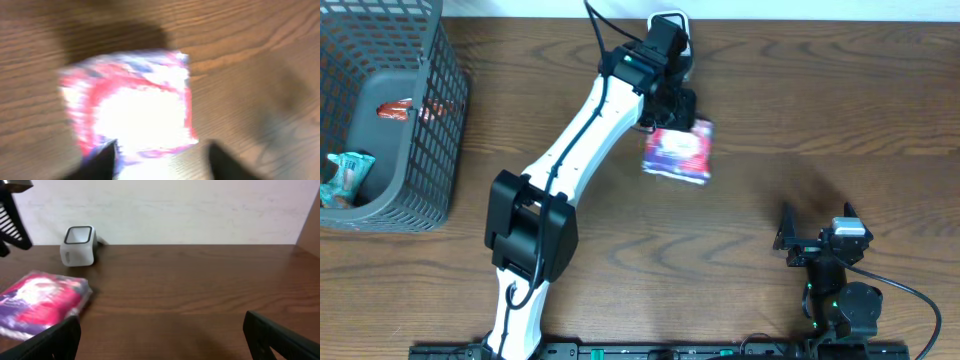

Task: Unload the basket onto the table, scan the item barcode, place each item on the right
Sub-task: 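Carry the pack to the scanner and set it down beside it, then move the left gripper back over the basket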

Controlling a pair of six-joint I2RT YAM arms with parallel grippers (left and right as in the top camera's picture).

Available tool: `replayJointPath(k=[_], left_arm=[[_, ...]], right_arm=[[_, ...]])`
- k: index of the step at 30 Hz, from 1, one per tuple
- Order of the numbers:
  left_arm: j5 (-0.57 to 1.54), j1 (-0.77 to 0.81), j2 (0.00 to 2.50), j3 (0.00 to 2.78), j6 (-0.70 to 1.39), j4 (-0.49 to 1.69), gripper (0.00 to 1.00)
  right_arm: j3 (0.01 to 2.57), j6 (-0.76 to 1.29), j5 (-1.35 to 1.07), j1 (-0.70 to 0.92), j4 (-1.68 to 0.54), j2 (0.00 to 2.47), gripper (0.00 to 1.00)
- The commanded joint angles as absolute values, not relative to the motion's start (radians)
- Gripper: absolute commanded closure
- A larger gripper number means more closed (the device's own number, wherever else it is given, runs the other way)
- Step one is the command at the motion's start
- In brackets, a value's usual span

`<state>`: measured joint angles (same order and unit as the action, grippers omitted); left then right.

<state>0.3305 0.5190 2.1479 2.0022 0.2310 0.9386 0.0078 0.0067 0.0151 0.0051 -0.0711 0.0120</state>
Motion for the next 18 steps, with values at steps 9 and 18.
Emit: replayJointPath(k=[9,18], left_arm=[[0.324,0.427,1.954,2.001,0.222,0.945,0.14],[0.323,0.265,1.767,2.001,0.221,1.028,0.12]], right_arm=[[0.006,0.003,0.009,0.015,-0.075,0.007,0.01],[0.006,0.003,0.009,0.015,-0.075,0.007,0.01]])
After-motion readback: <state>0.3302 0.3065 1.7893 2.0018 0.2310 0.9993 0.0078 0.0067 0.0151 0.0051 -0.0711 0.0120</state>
